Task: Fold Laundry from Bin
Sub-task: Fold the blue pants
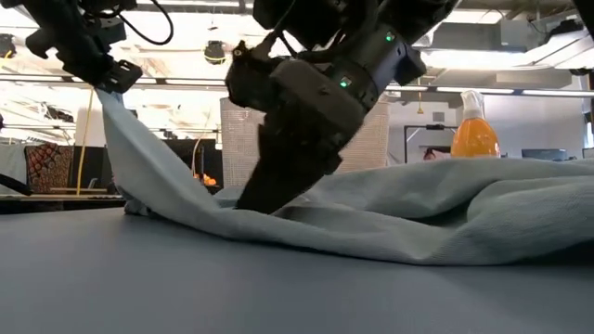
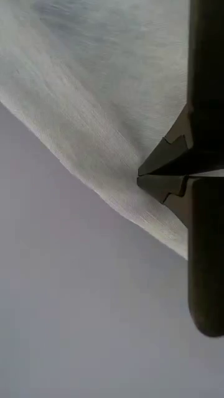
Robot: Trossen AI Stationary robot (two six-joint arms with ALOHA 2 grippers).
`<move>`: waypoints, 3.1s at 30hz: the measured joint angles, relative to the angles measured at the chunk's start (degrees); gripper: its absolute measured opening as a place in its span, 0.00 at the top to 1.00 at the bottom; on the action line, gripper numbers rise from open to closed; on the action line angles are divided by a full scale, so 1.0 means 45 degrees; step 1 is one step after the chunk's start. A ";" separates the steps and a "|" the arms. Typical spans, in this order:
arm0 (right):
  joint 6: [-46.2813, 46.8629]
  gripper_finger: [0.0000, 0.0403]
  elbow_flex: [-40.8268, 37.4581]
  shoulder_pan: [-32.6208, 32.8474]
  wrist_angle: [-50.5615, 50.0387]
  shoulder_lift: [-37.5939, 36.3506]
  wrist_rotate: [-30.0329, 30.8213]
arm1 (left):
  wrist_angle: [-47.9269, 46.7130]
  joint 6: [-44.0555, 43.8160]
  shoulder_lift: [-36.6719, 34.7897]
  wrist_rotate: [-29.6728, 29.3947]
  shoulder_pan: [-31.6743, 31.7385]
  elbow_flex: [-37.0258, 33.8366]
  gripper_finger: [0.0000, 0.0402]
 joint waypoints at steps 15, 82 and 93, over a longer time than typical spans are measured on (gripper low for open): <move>-0.0362 0.95 -0.0002 -0.1217 0.0054 -0.1762 0.1457 | 0.0876 0.1525 -0.0635 0.2703 0.0029 0.0005 0.81; 0.3508 0.93 -0.2025 0.0823 -0.4552 -0.4968 0.7321 | 0.7581 0.6866 0.5941 1.2760 0.1853 0.0018 0.99; 0.6135 0.88 -0.5340 0.1297 -0.3402 -0.7619 0.9060 | 1.1846 0.8627 0.9076 1.3143 0.0387 -0.0597 0.77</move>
